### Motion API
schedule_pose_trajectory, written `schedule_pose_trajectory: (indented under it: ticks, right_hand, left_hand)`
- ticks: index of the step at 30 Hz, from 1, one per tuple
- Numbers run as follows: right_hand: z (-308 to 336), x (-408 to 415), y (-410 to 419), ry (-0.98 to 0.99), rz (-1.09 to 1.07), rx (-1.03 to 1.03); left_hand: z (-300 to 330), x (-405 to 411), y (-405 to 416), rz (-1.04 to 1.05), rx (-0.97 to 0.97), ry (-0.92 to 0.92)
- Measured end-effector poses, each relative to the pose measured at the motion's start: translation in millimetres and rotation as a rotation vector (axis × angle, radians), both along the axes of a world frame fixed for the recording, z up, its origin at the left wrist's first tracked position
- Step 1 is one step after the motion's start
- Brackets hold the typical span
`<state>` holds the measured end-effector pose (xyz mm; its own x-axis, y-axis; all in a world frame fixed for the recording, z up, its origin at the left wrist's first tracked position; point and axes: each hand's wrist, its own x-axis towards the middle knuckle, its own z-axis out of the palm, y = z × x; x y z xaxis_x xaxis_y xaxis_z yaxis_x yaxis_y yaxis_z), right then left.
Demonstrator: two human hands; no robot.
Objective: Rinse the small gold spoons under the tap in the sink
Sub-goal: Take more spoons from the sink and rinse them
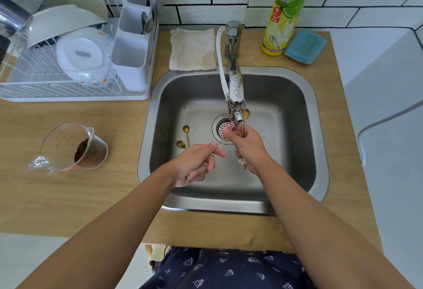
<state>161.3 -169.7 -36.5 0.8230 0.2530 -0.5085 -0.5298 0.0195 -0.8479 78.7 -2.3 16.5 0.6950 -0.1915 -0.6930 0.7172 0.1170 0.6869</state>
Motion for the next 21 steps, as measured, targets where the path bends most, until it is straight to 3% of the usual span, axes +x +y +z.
schedule_pose_trajectory:
  ticks: [3,5,9,13,18,21]
  right_hand:
    - [-1,1,1,-0.017,-0.079,-0.167]
    - [-3,-2,2,-0.033,-0.044,-0.174]
    - [-4,-8,3,-0.049,0.052,-0.134]
    - [-1,0,1,0.088,-0.065,-0.102]
    - [5,-3,-6,0.111,-0.031,-0.067]
    - [10,9,-12,0.085,-0.21,-0.1]
  left_hand:
    - [7,1,-1,-0.191,0.18,-0.083]
    - [7,4,-3,-0.24,0.257,-0.133]
    - [1,6,-3,-0.24,0.3,-0.164]
    - [-10,6,-4,-0.227,0.344,-0.192]
    - [-17,34,-23,-0.142,0.588,-0.27]
    - [-19,50,-38,-0.122,0.682,-0.339]
